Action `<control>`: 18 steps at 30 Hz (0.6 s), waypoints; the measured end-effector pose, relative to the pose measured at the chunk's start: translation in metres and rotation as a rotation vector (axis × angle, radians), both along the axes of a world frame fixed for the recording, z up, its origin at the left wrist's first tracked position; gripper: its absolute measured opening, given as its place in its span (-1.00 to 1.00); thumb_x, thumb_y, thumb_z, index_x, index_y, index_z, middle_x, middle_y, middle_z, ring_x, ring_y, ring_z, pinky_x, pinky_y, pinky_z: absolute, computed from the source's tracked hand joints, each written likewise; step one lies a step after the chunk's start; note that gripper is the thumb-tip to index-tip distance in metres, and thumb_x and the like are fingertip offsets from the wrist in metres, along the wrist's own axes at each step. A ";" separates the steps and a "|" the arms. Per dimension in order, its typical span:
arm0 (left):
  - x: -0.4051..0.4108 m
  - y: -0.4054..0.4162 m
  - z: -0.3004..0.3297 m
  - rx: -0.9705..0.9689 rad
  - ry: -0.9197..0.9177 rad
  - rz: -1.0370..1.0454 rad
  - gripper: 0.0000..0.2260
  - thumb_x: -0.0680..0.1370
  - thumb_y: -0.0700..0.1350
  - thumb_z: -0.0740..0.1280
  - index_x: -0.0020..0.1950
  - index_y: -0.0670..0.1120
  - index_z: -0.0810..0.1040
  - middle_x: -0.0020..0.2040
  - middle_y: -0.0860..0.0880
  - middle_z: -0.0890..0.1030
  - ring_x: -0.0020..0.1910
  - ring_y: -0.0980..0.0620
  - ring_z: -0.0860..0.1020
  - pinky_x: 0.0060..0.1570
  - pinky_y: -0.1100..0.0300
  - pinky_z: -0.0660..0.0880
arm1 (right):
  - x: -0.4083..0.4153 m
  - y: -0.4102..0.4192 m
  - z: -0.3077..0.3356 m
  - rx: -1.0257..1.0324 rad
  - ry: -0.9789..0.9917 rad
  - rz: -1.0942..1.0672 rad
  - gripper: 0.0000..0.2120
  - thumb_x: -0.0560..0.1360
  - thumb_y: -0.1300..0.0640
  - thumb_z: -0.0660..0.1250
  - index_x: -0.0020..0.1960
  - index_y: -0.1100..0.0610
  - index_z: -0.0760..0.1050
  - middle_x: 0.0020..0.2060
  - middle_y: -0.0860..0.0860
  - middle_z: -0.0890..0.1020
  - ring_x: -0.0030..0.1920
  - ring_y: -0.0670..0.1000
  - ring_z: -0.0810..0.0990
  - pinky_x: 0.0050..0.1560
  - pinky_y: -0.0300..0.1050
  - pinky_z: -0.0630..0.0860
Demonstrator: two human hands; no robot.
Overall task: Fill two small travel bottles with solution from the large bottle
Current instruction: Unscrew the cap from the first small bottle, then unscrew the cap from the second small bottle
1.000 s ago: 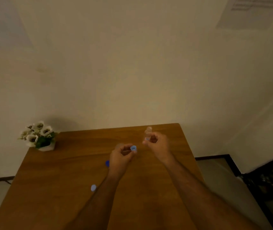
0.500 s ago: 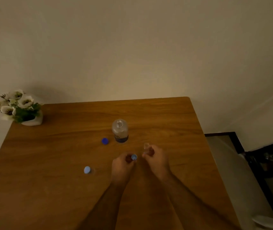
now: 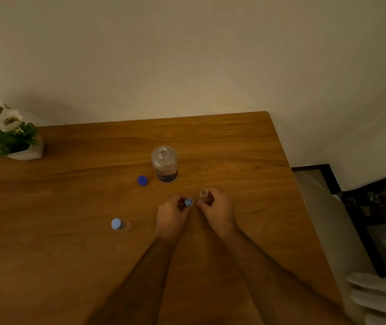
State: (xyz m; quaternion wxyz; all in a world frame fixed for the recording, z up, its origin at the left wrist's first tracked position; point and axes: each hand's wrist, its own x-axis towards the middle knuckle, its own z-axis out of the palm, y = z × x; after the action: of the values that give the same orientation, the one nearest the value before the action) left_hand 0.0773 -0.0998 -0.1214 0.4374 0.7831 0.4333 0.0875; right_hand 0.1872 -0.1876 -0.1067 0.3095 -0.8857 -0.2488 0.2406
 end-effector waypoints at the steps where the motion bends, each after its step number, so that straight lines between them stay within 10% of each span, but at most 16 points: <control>1: 0.000 0.000 0.000 0.003 0.007 -0.002 -0.79 0.48 -0.13 0.44 0.09 0.03 0.59 -0.08 0.20 0.58 -0.11 0.28 0.54 -0.19 0.51 0.38 | -0.001 -0.001 -0.001 0.010 -0.008 0.004 -0.73 0.44 0.16 0.47 0.11 0.02 0.55 -0.01 -0.08 0.61 -0.05 -0.14 0.56 -0.07 -0.28 0.51; 18: -0.023 0.002 0.010 -0.063 0.077 0.001 -0.54 0.48 -0.17 0.44 0.37 -0.07 0.45 0.20 0.01 0.59 0.05 0.18 0.53 0.02 0.31 0.47 | -0.009 -0.021 0.005 -0.063 -0.054 -0.009 -0.75 0.45 0.18 0.45 0.07 0.00 0.49 -0.06 -0.09 0.58 -0.13 -0.14 0.54 -0.16 -0.27 0.49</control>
State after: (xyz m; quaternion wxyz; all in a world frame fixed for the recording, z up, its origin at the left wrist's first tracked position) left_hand 0.0542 -0.0974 -0.1116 0.4448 0.7716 0.4526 0.0438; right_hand 0.1778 -0.2082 -0.1016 0.2755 -0.9023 -0.2453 0.2230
